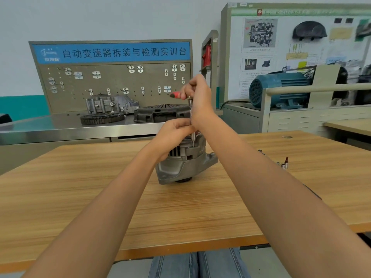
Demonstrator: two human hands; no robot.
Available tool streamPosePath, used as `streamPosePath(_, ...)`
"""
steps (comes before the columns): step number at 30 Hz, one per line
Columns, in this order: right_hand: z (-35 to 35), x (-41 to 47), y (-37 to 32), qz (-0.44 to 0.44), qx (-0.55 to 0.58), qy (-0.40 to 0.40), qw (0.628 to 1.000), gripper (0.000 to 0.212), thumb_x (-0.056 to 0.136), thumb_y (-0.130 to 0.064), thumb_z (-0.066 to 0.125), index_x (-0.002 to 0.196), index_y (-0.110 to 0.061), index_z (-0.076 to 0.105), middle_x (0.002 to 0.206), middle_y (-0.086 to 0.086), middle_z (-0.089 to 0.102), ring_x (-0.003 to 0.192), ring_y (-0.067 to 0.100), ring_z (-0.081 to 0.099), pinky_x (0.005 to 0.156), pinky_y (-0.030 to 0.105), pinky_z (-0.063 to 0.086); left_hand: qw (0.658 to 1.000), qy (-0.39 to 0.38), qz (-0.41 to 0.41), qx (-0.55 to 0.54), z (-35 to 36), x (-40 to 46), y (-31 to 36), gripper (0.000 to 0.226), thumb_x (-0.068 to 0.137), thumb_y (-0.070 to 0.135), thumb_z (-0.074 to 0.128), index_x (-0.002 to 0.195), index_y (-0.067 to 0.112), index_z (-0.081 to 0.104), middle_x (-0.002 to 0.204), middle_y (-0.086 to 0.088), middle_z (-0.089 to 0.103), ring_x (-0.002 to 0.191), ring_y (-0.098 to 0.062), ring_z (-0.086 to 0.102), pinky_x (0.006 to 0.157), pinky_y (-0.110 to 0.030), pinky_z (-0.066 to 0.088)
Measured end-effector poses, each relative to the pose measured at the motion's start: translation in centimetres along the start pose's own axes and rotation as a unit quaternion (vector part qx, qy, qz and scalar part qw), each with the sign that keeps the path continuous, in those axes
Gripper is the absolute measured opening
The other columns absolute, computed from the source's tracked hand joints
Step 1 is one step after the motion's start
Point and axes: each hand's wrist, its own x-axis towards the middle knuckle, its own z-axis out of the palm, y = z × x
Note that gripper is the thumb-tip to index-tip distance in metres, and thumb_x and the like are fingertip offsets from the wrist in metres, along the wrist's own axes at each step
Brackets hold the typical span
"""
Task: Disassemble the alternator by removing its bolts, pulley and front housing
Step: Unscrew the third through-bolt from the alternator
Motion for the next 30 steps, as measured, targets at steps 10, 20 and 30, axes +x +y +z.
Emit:
streamPosePath(10,0.6,-1.7,3.9,-0.29,-0.567,0.185,0.748,0.022,0.083,-0.024,0.045,0.084,-0.01,0.062,0.087,0.004,0.053,0.09,0.021,0.047,0.103,0.038,0.026,0.997,0.076,-0.005,0.032,-0.1,0.1,-0.2,0.021,0.091,0.003,0.054,0.079,0.02,0.059,0.072,0.003,0.06,0.064,-0.003,0.048,0.053,-0.011,0.043)
streamPosePath(20,-0.3,0.6,0.3,0.007,-0.029,0.049,0.998,0.049,0.098,-0.021,0.028,0.05,-0.014,0.032,0.051,0.002,0.037,0.053,0.016,0.04,0.065,0.021,0.032,1.0,0.0,0.003,0.003,0.3,-0.3,0.2,0.012,0.092,0.024,0.059,0.09,0.028,0.07,0.092,0.014,0.073,0.099,-0.003,0.063,0.092,-0.022,0.043)
streamPosePath(30,0.2,-1.3,3.8,-0.298,-0.57,0.16,0.749,0.019,0.081,-0.024,0.047,0.081,-0.009,0.059,0.085,0.005,0.05,0.089,0.023,0.045,0.102,0.039,0.03,0.992,0.102,-0.017,0.07,0.3,0.1,0.1,0.024,0.09,0.003,0.052,0.071,0.017,0.056,0.061,0.004,0.056,0.055,-0.004,0.044,0.043,-0.01,0.036)
